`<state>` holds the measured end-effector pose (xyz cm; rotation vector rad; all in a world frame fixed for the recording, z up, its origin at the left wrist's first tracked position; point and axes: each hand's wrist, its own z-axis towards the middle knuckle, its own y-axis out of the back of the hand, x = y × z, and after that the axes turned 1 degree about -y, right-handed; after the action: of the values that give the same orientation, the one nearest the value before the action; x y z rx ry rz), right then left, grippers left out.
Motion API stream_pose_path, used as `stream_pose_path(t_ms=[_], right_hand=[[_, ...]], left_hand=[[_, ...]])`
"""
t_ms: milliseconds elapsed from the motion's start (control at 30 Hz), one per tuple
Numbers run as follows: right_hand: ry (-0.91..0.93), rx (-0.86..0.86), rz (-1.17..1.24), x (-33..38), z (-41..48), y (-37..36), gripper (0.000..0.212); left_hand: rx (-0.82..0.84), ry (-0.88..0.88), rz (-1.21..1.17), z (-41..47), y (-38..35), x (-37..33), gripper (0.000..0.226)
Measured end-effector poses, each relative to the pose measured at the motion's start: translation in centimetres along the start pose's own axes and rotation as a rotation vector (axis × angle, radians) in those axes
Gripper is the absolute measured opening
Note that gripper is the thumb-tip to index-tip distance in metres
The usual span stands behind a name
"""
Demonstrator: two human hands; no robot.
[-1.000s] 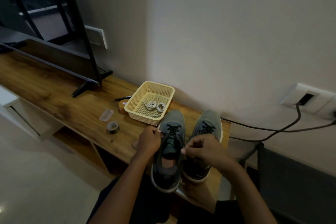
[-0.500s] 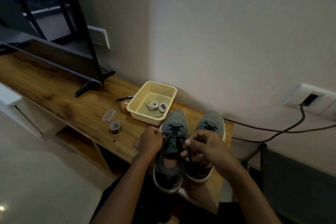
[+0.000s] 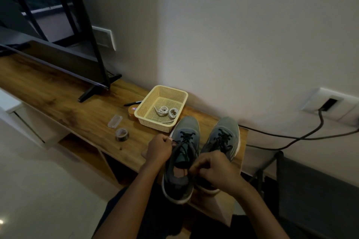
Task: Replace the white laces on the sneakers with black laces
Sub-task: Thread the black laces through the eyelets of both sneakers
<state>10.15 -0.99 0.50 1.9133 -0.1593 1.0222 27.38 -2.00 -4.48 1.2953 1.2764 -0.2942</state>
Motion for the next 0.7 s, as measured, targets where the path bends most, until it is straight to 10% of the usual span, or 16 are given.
stream_pose_path(t_ms=[133, 700], right_hand=[[0.05, -0.134, -0.467, -1.2, 0.1, 0.0, 0.012], [-0.184, -0.022, -0.36, -2.9, 2.1, 2.1, 0.021]], left_hand=[[-0.003, 0.011, -0.012, 0.0, 0.1, 0.0, 0.02], [-0.01, 0.087, -0.147, -0.1, 0.3, -0.2, 0.021]])
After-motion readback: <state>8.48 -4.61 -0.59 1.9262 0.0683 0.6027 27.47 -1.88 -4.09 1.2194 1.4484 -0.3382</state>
